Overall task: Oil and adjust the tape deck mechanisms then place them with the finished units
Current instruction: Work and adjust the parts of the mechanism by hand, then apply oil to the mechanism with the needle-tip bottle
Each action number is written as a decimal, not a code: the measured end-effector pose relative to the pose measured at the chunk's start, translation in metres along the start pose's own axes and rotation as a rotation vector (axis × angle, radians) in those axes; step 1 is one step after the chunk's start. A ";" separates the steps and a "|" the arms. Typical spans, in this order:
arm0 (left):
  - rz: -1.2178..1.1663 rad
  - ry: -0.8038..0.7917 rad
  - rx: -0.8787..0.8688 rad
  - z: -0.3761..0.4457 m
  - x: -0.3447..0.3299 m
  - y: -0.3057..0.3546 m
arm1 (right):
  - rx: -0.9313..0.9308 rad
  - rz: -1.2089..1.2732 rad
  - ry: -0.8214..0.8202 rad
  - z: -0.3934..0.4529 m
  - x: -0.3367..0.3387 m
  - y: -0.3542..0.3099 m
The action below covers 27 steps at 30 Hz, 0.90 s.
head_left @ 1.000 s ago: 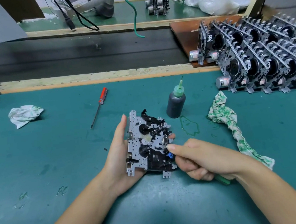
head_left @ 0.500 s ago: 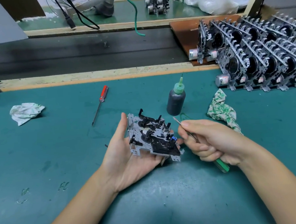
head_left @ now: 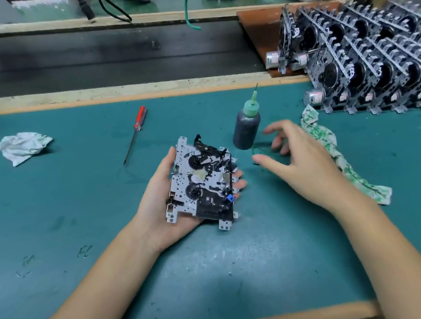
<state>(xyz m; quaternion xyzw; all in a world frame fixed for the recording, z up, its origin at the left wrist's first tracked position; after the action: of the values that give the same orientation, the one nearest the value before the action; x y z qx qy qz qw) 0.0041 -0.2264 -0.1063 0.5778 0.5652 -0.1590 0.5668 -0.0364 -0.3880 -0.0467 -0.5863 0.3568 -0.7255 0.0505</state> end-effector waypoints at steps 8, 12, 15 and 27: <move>0.049 -0.003 0.024 -0.003 0.003 -0.005 | -0.094 0.320 0.097 0.018 -0.019 -0.006; 0.061 0.000 0.003 -0.002 0.006 -0.004 | -0.102 0.396 0.053 0.016 -0.024 -0.007; 0.070 0.004 -0.004 -0.001 0.007 -0.004 | -0.064 0.420 0.049 0.012 -0.025 -0.012; -0.096 -0.124 0.061 -0.007 -0.013 -0.010 | -0.314 1.840 0.098 -0.001 0.005 0.005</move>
<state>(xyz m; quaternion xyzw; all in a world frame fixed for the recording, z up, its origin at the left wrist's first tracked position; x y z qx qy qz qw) -0.0110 -0.2297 -0.0986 0.5561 0.5510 -0.2383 0.5748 -0.0405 -0.3944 -0.0456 -0.0420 0.7765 -0.3677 0.5100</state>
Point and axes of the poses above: each hand's wrist, its own z-axis towards the middle knuckle, its own x-axis out of the back of the hand, y = z × x, the point moved 9 cm from there along z, towards the middle knuckle, and after that the axes turned 6 degrees about -x, right-handed, at the moved point
